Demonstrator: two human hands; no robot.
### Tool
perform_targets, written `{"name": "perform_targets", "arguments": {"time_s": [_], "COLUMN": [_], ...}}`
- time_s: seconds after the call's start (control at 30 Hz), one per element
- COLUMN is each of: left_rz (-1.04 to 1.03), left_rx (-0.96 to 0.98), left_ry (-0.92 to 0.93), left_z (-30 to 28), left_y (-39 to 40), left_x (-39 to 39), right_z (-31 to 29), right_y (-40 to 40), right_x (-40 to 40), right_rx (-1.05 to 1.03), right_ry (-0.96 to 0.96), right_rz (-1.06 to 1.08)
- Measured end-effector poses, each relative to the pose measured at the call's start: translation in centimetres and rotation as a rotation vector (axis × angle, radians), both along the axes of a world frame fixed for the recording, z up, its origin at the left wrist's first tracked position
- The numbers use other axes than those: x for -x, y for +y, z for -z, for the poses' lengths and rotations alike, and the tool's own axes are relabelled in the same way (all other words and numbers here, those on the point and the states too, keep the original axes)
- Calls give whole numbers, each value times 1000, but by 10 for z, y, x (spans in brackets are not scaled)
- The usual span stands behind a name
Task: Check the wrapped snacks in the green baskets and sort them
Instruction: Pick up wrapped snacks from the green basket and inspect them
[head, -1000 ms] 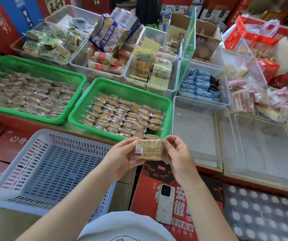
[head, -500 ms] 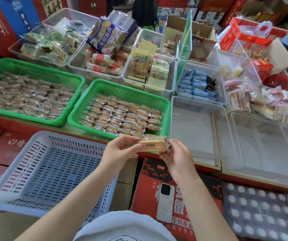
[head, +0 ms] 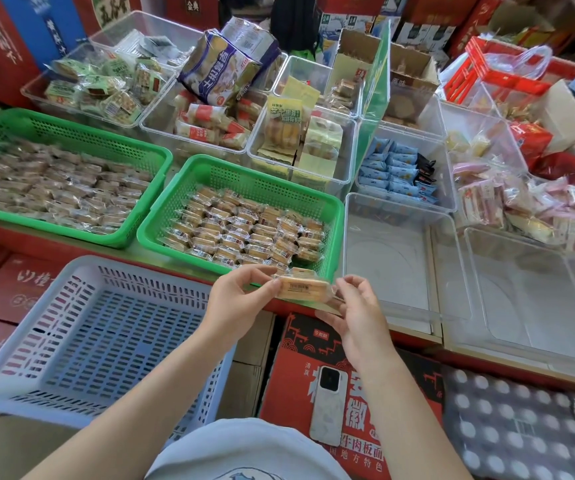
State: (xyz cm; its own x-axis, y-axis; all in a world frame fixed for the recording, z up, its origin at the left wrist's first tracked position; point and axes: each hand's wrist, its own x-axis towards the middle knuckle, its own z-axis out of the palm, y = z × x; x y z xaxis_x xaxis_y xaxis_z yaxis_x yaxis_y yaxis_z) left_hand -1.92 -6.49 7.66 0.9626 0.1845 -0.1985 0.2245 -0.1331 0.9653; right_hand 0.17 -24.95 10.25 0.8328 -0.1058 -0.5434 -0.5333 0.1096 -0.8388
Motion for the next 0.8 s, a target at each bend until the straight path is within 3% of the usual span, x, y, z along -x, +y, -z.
{"name": "perform_targets", "arguments": {"time_s": [0.13, 0.3, 0.67, 0.8], "left_rz": [-24, -24, -37, -43], "left_rx": [238, 632, 655, 723], "left_ry": [83, 176, 253, 289], "left_z": [3, -3, 16, 29], "left_y": [-1, -1, -2, -3], "left_x": [-4, -9, -30, -47], "right_z": [0, 11, 15, 20], "right_y": [0, -7, -21, -24], "right_x": [1, -7, -39, -56], "right_rx": [13, 52, -1, 4], "right_ry": [-106, -123, 49, 89], "right_rz": [-226, -262, -496, -486]}}
